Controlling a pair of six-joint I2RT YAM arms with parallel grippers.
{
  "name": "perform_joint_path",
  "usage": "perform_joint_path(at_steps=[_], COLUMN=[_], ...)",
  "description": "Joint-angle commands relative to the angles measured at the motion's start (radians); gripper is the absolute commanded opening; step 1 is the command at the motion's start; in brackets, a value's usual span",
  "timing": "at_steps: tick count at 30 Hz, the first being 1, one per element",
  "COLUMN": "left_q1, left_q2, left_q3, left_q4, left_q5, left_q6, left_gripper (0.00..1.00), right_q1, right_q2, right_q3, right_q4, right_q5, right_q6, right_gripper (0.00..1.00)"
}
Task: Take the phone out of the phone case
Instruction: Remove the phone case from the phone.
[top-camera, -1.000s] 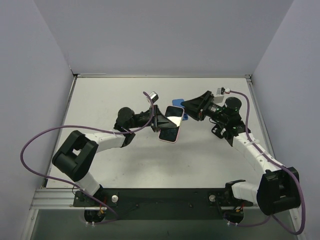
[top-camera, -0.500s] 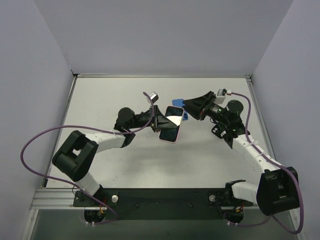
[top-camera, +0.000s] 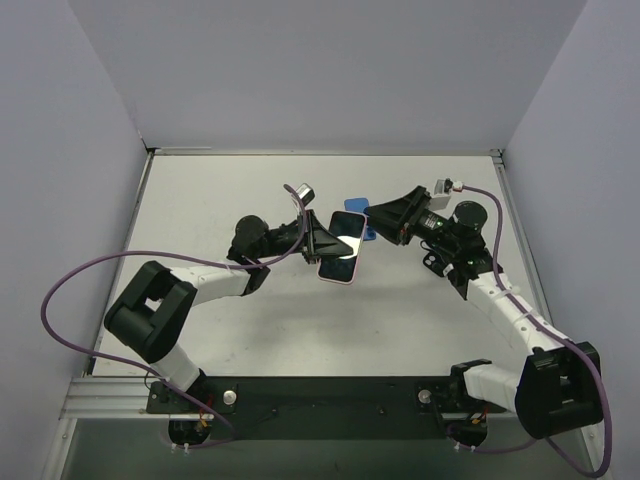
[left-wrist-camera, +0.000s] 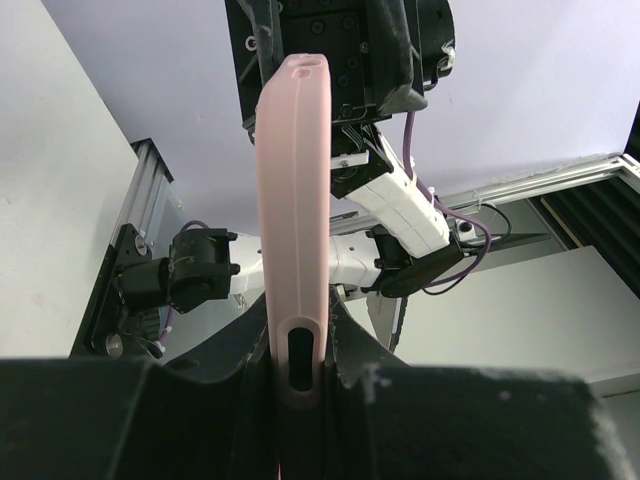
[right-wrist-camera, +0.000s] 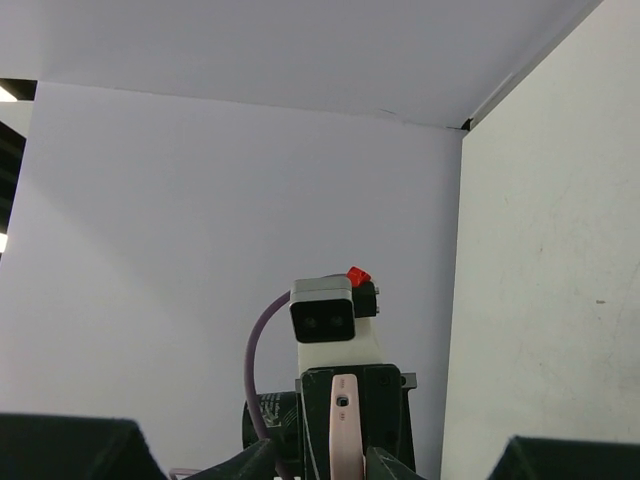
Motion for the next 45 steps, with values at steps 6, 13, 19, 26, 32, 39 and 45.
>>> perform_joint_path(at_steps=[6, 13, 19, 26, 32, 39, 45], left_q1=[0.004, 0.005, 0.019, 0.045, 0.042, 0.038, 0.035], left_q2=[-0.063, -0.077, -0.069, -0.12, -0.14, -0.175, -0.198], left_q3=[0.02, 0.015, 0.014, 0.072, 0.117, 0.176, 0.23], left_q4=[0.095, 0.091, 0.179, 0.115, 0.202, 0.266, 0.39], left_q5=[-0.032, -0.028, -0.014, 0.015, 0.011, 0.037, 0.1], left_q6=[0.007, 0.01, -0.051, -0.017, -0.027, 0.02, 0.056], left_gripper=[0.0, 0.0, 0.0, 0.0, 0.0, 0.0, 0.0], right_q1=[0.045, 0.05, 0.05, 0.093, 0.165, 0.195, 0.217], right_q2=[0.034, 0.053, 0.155, 0.352, 0.366, 0.378, 0.378], right_q3=[0.052, 0.021, 0.042, 0.147, 0.165, 0.196, 0.237], right_q4=[0.007, 0.114, 0.523, 0.952, 0.954, 0.955, 0.955], right_q5=[-0.046, -0.003, -0.005, 0.148, 0.239, 0.308, 0.33], right_q6=[-0.059, 0.012, 0.307, 0.739, 0.79, 0.872, 0.897], right_gripper=[0.29, 0.0, 0.0, 0.0, 0.0, 0.0, 0.0])
